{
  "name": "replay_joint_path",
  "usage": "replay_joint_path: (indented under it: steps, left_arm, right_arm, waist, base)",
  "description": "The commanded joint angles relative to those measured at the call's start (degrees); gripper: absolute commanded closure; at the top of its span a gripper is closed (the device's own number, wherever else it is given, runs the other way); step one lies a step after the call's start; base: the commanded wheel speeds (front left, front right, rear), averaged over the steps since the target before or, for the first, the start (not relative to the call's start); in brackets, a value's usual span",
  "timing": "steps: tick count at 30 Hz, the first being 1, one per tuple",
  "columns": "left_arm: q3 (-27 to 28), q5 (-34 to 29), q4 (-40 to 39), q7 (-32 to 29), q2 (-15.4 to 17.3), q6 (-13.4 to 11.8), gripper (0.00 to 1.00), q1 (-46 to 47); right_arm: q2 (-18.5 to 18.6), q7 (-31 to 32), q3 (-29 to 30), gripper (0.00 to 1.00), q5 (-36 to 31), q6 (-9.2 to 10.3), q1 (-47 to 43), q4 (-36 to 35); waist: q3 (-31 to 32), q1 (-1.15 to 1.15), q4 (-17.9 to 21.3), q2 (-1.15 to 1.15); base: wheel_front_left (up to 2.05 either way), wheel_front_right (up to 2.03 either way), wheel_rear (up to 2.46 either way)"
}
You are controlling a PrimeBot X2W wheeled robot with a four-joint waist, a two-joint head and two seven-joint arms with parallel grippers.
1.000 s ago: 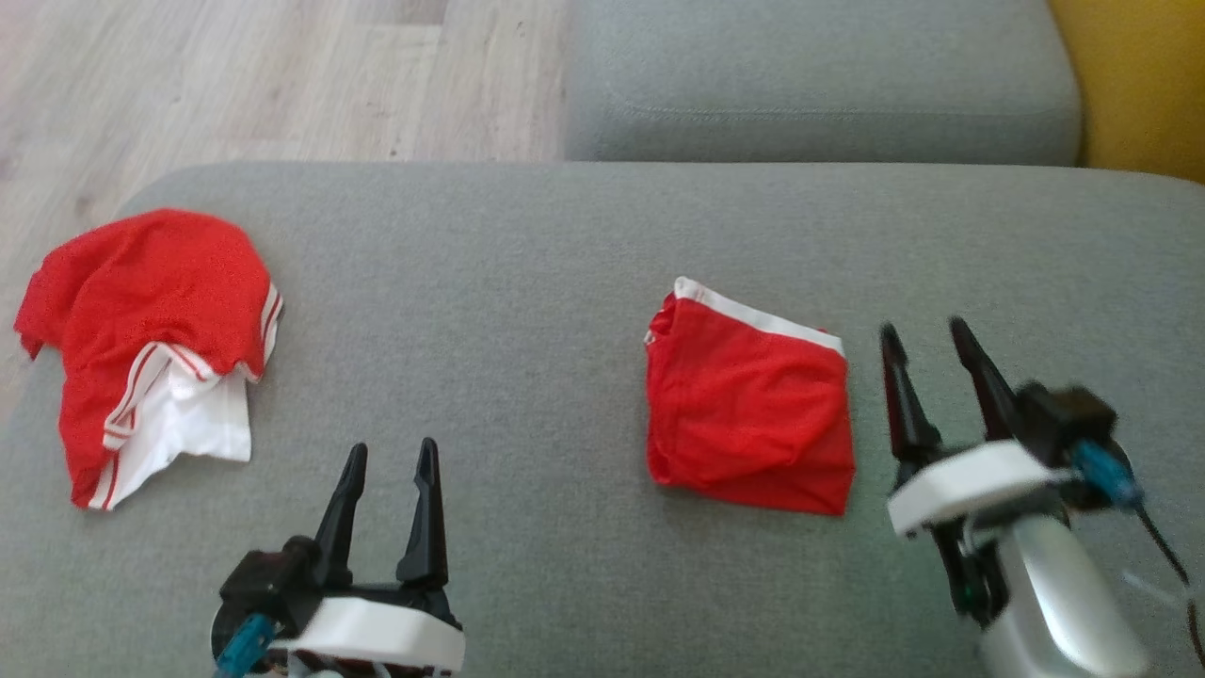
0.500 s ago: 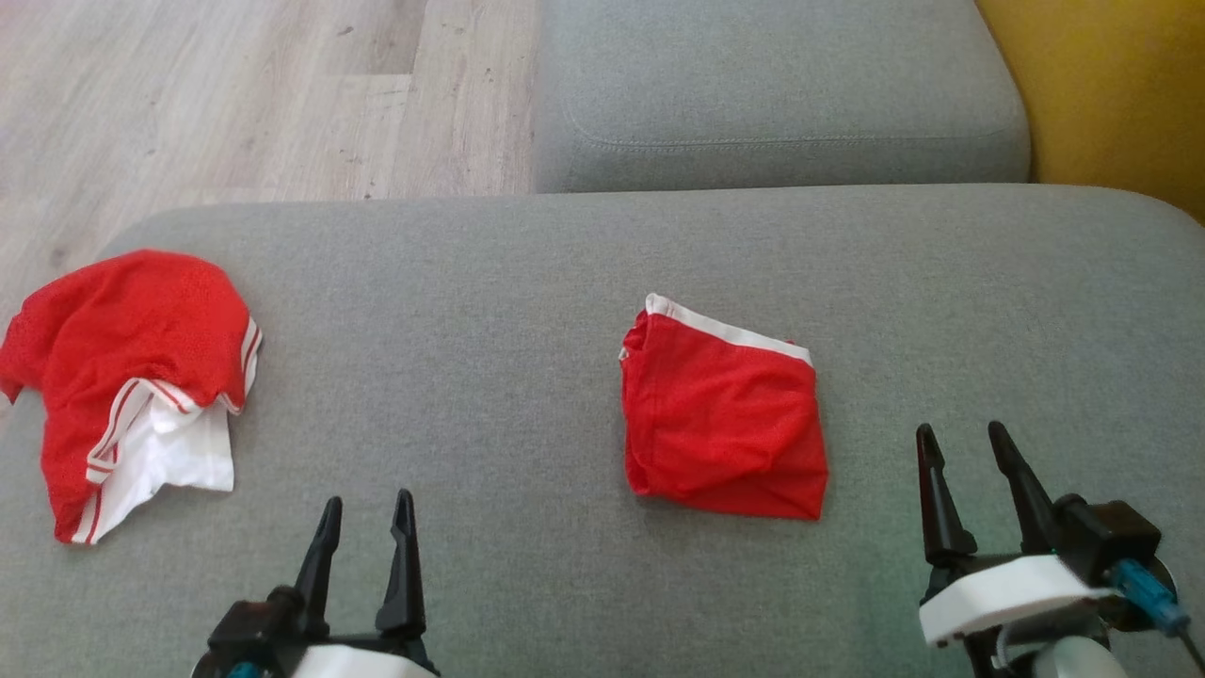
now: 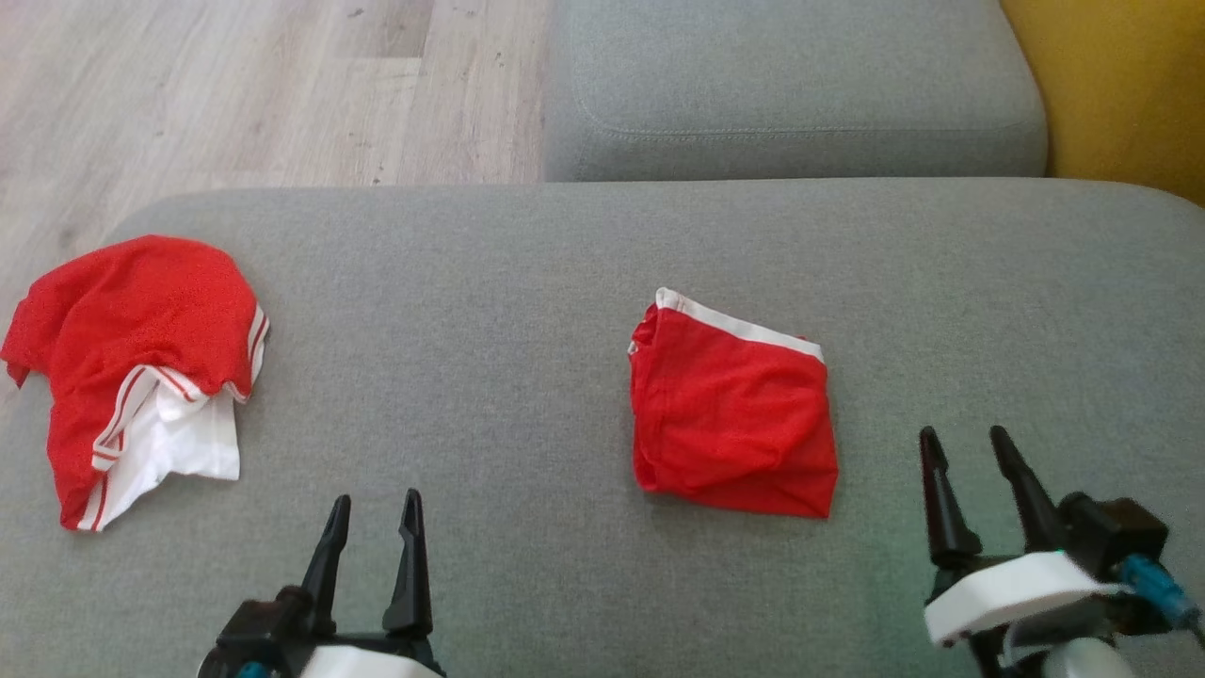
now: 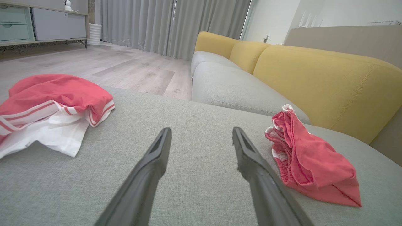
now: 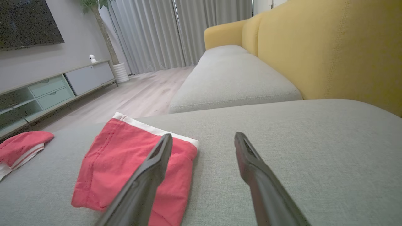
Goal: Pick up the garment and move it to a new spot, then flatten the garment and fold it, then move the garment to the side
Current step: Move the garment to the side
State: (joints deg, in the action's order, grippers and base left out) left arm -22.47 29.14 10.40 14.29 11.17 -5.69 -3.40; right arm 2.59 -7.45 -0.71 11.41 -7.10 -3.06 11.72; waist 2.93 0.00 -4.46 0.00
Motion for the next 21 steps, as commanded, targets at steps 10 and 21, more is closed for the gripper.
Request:
replay_joint_path:
  steps: [10,21]
  left_arm:
    - [2.3,-1.5,-1.2,0.7,-1.0,1.0,0.00,4.3]
    - [3.5,-2.7,-0.8,0.7,-3.0,1.9,0.00,6.4]
  right_arm:
    - [0.3,10.0,3.7,0.00,-2.0,-0.39,12.1,1.1]
    - [0.3,20.6,6.7,0.00,-2.7,-0.39,21.9,15.5]
  waist:
    - [-2.2,0.00,-2.5,0.00]
    - [-8.1,0.00,-9.1,0.00]
  base:
    - [0.00,0.00,0.00]
    - [0.00,0.00,0.00]
